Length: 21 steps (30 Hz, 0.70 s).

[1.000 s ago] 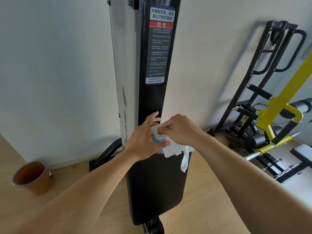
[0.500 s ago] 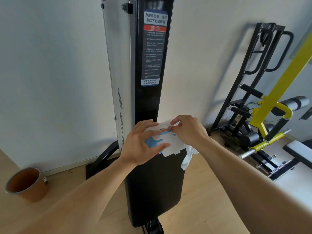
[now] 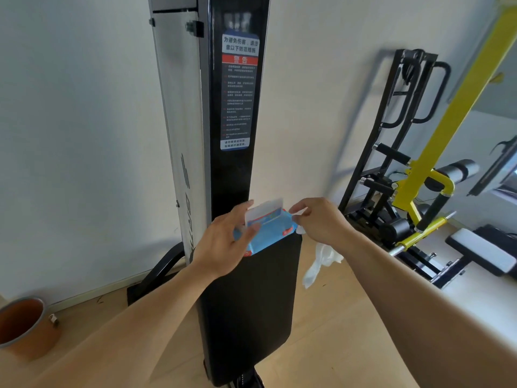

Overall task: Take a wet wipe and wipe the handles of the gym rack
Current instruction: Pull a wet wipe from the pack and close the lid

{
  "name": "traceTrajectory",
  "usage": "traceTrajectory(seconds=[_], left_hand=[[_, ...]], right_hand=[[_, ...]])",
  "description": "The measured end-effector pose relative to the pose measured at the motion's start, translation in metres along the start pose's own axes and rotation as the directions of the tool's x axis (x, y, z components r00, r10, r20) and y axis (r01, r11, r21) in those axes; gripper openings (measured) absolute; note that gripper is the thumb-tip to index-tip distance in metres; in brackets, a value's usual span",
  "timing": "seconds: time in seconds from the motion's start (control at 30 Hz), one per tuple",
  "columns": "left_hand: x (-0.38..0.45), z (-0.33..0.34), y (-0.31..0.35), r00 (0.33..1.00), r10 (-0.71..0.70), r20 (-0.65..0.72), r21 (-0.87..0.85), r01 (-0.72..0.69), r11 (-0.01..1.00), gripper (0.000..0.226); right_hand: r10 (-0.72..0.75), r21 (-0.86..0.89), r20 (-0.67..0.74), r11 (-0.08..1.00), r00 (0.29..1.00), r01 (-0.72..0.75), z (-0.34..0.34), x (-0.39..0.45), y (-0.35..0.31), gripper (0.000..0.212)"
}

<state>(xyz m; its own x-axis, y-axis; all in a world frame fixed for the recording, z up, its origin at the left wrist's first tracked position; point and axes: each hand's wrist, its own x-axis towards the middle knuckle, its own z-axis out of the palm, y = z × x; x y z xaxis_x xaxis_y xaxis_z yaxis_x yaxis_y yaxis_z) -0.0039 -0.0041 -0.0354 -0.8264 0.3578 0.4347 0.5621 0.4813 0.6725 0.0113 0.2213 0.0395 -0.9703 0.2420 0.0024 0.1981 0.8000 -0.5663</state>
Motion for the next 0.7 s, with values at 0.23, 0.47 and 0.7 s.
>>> traceTrajectory(seconds=[0.23, 0.47, 0.7], left_hand=[[0.002, -0.002, -0.004, 0.993, -0.114, -0.029, -0.189, 0.107, 0.976, 0.073], [0.003, -0.001, -0.004, 0.988, -0.140, -0.062, -0.079, 0.135, 0.988, 0.072], [0.008, -0.006, -0.010, 0.996, -0.085, -0.028, -0.083, 0.082, 0.993, 0.098]], right_hand=[[-0.095, 0.131, 0.022, 0.987, 0.995, 0.092, 0.009, -0.012, -0.020, 0.023], [0.120, -0.018, -0.035, 0.993, 0.992, -0.121, 0.027, -0.008, -0.035, 0.059], [0.121, -0.184, -0.116, 0.973, 0.986, -0.141, 0.037, 0.006, -0.046, 0.066]])
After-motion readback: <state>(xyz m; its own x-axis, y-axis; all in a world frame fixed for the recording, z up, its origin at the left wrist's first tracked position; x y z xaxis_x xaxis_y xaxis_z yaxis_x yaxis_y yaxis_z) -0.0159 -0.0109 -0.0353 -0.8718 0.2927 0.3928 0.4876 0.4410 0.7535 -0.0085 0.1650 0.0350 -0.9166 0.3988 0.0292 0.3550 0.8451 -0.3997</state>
